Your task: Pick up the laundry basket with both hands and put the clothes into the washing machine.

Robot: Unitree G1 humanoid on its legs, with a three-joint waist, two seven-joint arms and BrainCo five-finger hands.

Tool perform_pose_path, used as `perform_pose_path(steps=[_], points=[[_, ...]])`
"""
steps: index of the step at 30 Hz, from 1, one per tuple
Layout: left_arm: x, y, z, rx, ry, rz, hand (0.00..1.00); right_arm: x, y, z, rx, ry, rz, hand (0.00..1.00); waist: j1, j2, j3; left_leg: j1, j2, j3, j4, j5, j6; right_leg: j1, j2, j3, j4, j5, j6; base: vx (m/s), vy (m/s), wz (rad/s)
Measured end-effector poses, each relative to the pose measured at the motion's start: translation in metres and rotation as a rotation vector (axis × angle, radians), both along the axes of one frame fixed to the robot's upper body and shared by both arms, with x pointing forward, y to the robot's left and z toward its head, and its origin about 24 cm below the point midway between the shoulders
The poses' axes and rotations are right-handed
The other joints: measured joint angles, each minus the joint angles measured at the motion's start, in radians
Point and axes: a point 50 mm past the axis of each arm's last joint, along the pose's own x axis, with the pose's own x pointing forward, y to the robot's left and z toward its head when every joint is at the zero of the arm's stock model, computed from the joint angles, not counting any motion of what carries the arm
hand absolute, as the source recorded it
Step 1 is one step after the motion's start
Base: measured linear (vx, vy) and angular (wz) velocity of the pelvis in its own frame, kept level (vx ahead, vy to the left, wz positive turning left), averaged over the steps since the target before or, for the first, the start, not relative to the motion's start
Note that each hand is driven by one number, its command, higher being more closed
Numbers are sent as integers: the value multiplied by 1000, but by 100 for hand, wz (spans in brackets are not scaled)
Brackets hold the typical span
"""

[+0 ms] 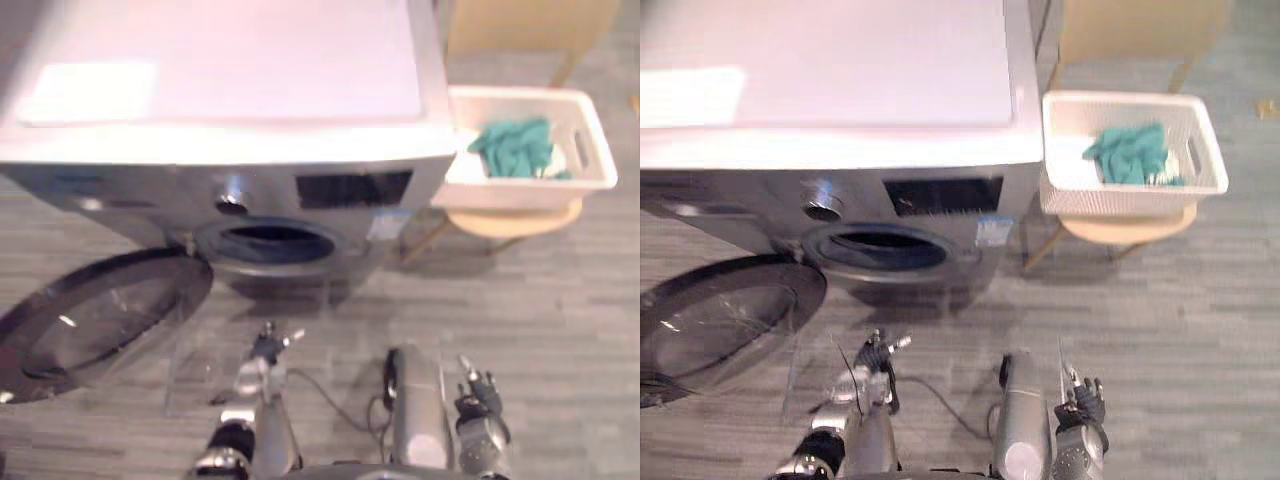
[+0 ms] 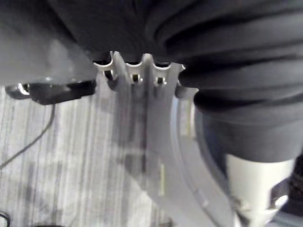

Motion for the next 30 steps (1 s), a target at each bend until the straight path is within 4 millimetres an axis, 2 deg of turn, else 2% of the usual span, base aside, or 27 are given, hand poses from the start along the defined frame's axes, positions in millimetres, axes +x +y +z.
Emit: perform_pose_path(steps=[2, 5, 9, 11, 14, 16, 18, 20, 23, 24, 26, 27, 28, 29, 30], points=[[-34, 12, -20, -30, 109, 119, 0, -17, 7, -12, 26, 82, 18, 0, 3, 3, -82, 102, -28, 10, -147, 55, 0, 116, -12, -48, -130, 35, 4, 217, -12, 41], [-61, 24, -32, -71, 189, 260, 0, -36, 14, -23, 58, 154, 31, 0, 4, -3, -148, 199, -65, 14, -310, 126, -2, 230, -31, -107, -262, 72, 12, 178, -35, 48], [-110, 37, -48, -89, 333, 398, 0, -62, 16, -37, 85, 284, 47, 0, 3, -4, -259, 348, -115, -8, -622, 280, -2, 400, -23, -219, -516, 164, 21, 197, -6, 53], [-120, 38, -51, -88, 369, 398, 0, -70, 15, -42, 99, 323, 60, 0, 2, 1, -277, 383, -125, -43, -703, 320, -2, 471, -9, -274, -605, 194, 26, 147, 5, 65], [-121, 41, -51, -70, 381, 370, 0, -73, 16, -45, 105, 362, 103, 0, 4, 3, -286, 381, -135, -118, -746, 352, 0, 562, 20, -361, -722, 239, 26, 71, -5, 68], [-120, 42, -51, -62, 380, 352, 0, -73, 17, -46, 103, 370, 119, 0, 5, 2, -286, 379, -137, -136, -746, 354, -1, 584, 29, -378, -747, 248, 26, 23, -17, 35], [-119, 43, -51, -60, 376, 347, 0, -71, 19, -47, 95, 386, 168, 0, 20, 0, -279, 376, -136, -149, -719, 354, -1, 621, 43, -395, -777, 256, 17, -7, -20, 30], [-114, 42, -49, -62, 356, 334, 0, -64, 21, -46, 75, 379, 220, 0, 22, -3, -257, 324, -135, -142, -601, 351, 4, 647, 54, -416, -781, 256, 8, -76, -18, 29], [-110, 39, -49, -74, 345, 337, 0, -53, 17, -43, 48, 363, 251, 0, 25, 17, -237, 297, -120, -129, -537, 350, 4, 652, 67, -426, -765, 249, -5, -128, 14, 13], [-105, 34, -48, -91, 332, 343, 0, -49, 15, -42, 38, 357, 256, 0, 29, 29, -223, 290, -133, -134, -444, 277, 5, 650, 50, -425, -745, 247, -9, -103, 94, -17], [-109, 34, -49, -91, 339, 345, 0, -47, 15, -41, 34, 354, 263, 0, 28, 29, -221, 284, -193, -151, -274, 154, 4, 648, 39, -388, -736, 243, -11, -67, 157, -49], [-115, 35, -50, -88, 349, 349, 0, -45, 16, -41, 35, 349, 268, 0, 27, 35, -221, 302, -219, -171, -250, 90, 32, 635, 42, -339, -735, 248, -11, -61, 169, -84], [-117, 34, -51, -89, 353, 348, 0, -45, 13, -40, 28, 341, 269, 0, 25, 38, -229, 330, -215, -198, -320, 51, 51, 605, 56, -290, -732, 250, -12, -66, 180, -81], [-117, 34, -51, -91, 355, 351, 0, -45, 15, -41, 37, 340, 265, 0, 26, 33, -236, 342, -221, -191, -360, 45, 67, 583, 56, -261, -732, 251, -13, -56, 98, -67], [-117, 39, -50, -78, 355, 349, 0, -50, 21, -43, 59, 347, 261, 0, 24, 8, -244, 348, -233, -164, -414, 73, 78, 551, 55, -197, -745, 265, -34, -39, 91, -52]])
